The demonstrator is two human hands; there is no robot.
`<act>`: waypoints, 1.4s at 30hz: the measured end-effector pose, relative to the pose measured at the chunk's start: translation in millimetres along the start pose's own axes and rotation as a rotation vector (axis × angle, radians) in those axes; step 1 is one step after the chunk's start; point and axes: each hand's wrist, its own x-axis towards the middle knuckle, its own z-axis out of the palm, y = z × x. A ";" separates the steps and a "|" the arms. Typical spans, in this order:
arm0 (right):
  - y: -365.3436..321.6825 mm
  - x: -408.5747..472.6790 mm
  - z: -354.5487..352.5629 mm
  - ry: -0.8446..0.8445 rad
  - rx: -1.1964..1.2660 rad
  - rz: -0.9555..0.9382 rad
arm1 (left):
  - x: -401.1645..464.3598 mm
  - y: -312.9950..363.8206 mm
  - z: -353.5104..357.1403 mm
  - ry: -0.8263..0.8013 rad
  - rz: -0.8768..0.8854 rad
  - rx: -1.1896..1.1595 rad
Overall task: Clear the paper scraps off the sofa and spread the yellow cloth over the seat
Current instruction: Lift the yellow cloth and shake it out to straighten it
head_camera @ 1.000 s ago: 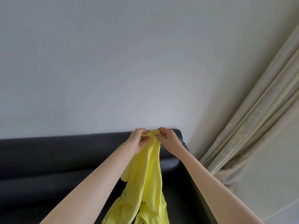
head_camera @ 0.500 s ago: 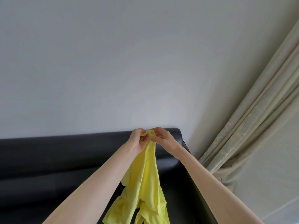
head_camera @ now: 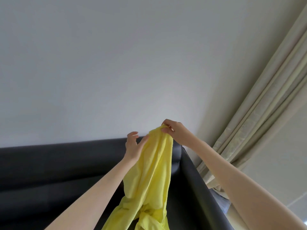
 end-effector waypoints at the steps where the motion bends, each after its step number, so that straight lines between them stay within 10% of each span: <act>1: 0.3 1.2 -7.4 -0.004 -0.019 -0.007 | -0.8 -0.5 1.7 -0.126 0.041 0.017; 11: 9.2 2.0 -57.8 0.278 -0.136 -0.026 | -6.6 -21.5 16.8 -0.458 0.233 0.363; 20: 41.5 -1.5 -99.1 0.731 0.166 0.312 | -11.8 -78.5 1.4 -0.774 -0.373 0.777; 28: 85.7 -9.8 -104.7 0.798 0.190 0.591 | 17.0 -28.9 -48.2 -0.422 -0.028 0.918; 37: 87.7 -1.1 -96.0 0.872 0.316 0.680 | 42.4 41.7 -111.9 0.168 0.814 1.463; 42: 78.2 7.5 -97.3 0.906 0.363 0.732 | 33.9 42.2 -129.8 0.358 0.682 1.497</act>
